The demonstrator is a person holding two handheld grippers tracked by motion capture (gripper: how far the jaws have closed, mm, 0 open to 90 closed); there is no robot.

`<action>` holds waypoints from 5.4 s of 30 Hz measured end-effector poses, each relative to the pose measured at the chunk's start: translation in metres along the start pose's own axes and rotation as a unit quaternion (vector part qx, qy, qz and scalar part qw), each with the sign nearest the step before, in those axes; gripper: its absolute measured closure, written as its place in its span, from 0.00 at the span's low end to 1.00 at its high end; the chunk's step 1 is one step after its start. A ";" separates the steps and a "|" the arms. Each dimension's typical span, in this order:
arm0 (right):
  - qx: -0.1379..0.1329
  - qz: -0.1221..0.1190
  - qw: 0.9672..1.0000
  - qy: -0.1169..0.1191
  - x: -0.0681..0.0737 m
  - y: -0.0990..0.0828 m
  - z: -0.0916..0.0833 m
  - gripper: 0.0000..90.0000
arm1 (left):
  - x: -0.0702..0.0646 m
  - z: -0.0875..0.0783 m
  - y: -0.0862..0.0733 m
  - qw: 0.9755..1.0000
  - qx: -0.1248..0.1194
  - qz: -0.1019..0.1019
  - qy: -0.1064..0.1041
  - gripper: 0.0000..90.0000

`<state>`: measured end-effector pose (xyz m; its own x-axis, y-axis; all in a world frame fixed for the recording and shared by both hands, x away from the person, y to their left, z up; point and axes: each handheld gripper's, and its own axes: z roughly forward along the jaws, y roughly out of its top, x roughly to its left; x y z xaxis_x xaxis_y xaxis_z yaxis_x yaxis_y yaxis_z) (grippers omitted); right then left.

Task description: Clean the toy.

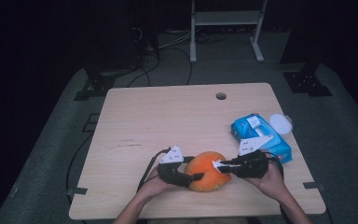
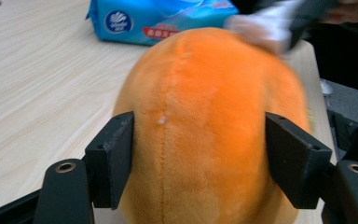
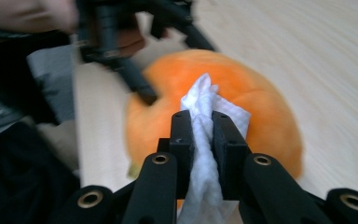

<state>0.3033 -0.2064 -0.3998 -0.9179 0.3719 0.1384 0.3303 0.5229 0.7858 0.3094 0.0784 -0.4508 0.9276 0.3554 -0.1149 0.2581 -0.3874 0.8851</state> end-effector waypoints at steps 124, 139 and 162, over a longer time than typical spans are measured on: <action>-0.034 -0.045 0.993 -0.105 0.034 0.032 0.009 0.88 | -0.018 0.007 0.019 0.998 -0.022 0.033 0.042 0.34; -0.035 -0.024 0.991 -0.129 0.020 0.028 -0.003 0.88 | -0.018 0.008 0.017 0.998 -0.022 0.036 0.036 0.29; -0.036 -0.007 0.993 -0.116 0.018 0.025 -0.004 0.89 | -0.015 0.014 0.016 1.000 -0.022 0.009 0.020 0.15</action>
<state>0.2944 -0.1900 -0.3757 -0.8444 0.5356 -0.0083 0.2940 0.4764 0.8286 0.3027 0.0553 -0.4413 0.9203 0.3826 -0.0813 0.2280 -0.3559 0.9063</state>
